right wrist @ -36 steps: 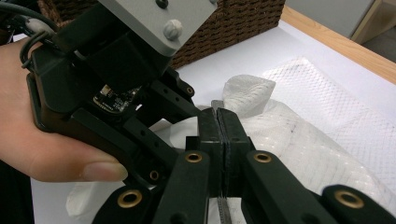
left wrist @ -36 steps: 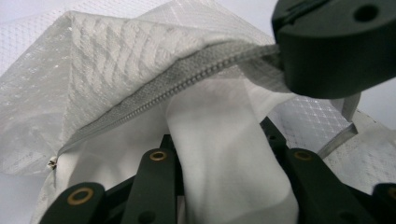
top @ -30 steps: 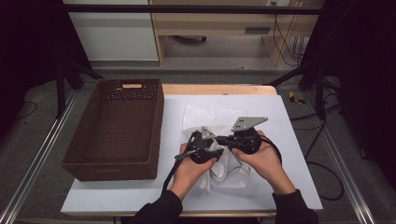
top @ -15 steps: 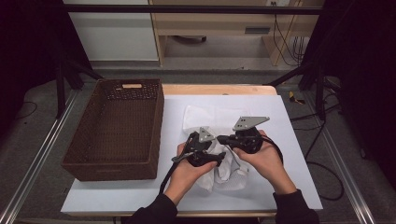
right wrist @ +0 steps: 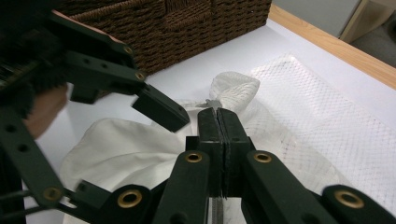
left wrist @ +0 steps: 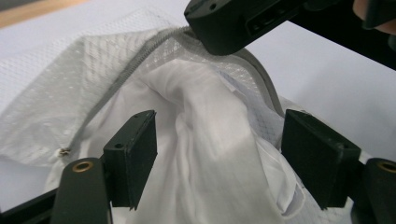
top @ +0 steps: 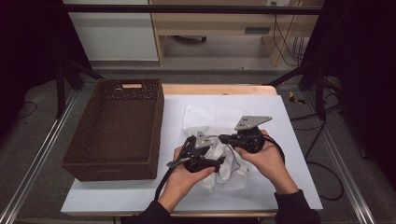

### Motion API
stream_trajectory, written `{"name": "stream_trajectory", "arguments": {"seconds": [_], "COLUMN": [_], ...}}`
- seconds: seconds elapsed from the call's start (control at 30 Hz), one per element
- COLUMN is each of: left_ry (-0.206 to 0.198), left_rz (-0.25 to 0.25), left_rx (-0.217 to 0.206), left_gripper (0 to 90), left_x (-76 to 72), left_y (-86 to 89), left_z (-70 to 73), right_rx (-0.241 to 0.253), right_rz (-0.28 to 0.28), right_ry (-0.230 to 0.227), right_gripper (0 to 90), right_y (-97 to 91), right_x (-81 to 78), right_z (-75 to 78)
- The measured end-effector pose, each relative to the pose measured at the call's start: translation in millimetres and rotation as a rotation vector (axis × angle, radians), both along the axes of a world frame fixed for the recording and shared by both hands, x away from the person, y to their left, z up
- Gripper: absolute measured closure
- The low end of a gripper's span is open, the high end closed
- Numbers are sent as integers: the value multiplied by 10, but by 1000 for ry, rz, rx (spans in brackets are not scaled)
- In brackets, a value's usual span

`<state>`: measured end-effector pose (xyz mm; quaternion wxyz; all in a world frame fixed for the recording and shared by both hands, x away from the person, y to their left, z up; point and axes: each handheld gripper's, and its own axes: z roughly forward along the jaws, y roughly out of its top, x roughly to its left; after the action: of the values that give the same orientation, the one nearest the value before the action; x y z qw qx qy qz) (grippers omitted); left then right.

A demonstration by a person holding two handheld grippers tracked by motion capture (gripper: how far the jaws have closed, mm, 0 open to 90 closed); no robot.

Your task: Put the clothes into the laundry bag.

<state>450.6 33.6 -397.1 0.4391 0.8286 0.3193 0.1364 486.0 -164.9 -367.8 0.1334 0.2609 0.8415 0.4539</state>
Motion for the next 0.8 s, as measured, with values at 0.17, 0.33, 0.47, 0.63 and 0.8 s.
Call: {"name": "stream_trajectory", "arguments": {"seconds": [0.17, 0.33, 0.47, 0.63, 0.8], "left_ry": [-26, -44, -56, -74, -51], "left_rz": [-3, 11, 17, 29, 53], "left_rx": [-10, -16, 4, 13, -10], "left_gripper": [278, 314, 383, 435, 590], "left_x": [-81, -185, -255, -401, -509], "left_y": [73, 223, 310, 457, 637], "left_z": [107, 218, 237, 217, 125], "right_rx": [2, -1, 1, 1, -3], "right_rz": [-5, -5, -6, -6, -7], "right_ry": [1, 0, -4, -4, -1], "right_gripper": [898, 898, 898, 898, 898], "right_y": [-14, -21, -26, -32, -39], "right_x": [1, -7, -20, -36, -48], "right_z": [0, -3, -14, -24, -49]}}
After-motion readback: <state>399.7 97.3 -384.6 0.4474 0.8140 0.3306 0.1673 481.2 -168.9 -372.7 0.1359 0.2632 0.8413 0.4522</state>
